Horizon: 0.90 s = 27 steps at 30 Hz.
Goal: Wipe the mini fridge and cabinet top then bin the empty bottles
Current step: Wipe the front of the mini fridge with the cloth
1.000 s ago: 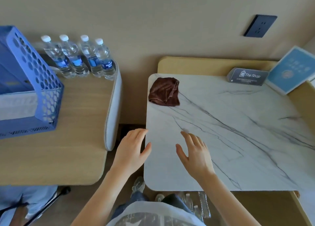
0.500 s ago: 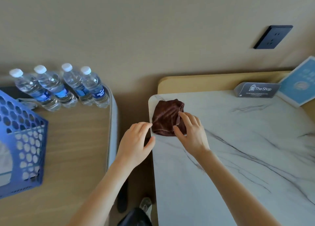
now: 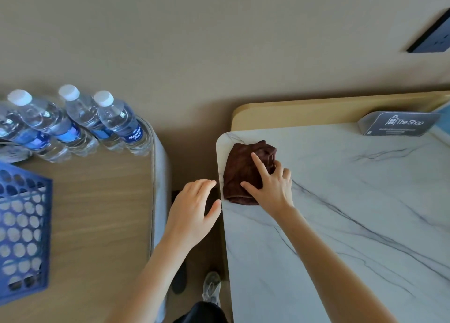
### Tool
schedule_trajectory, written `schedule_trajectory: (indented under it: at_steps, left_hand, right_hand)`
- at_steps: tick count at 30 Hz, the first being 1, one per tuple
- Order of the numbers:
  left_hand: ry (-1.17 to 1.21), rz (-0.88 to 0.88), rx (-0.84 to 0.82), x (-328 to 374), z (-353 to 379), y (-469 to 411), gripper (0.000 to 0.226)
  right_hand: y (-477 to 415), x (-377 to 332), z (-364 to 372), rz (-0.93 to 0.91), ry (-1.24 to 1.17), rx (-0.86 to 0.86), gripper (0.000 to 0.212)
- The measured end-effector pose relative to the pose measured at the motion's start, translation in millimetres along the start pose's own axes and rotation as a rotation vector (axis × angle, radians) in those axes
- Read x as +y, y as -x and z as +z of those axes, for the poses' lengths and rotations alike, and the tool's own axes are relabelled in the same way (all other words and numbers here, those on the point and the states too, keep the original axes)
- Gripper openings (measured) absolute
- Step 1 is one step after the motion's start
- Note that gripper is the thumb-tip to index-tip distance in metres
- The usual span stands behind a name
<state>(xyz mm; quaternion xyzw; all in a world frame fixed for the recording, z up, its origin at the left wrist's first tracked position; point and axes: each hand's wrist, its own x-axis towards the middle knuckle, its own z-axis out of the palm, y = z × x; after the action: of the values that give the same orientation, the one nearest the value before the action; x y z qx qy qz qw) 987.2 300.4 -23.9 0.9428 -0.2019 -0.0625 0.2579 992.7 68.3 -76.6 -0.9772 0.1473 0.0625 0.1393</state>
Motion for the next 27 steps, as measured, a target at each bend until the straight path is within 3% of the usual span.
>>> schedule_trajectory:
  at_steps: [7, 13, 27]
  left_hand:
    - [0.019, -0.027, -0.003, -1.6, 3.7, 5.8, 0.046]
    - [0.013, -0.031, 0.000, 4.0, 1.9, 16.1, 0.046]
    - [0.001, -0.009, 0.062, 37.5, -8.9, 68.4, 0.044]
  right_hand:
    - [1.5, -10.0, -8.4, 0.102, -0.423, -0.081, 0.085]
    - [11.2, -7.5, -3.9, 0.113, -0.489, -0.144, 0.084]
    - [112.3, 18.3, -29.7, 0.109, -0.877, 0.023, 0.049]
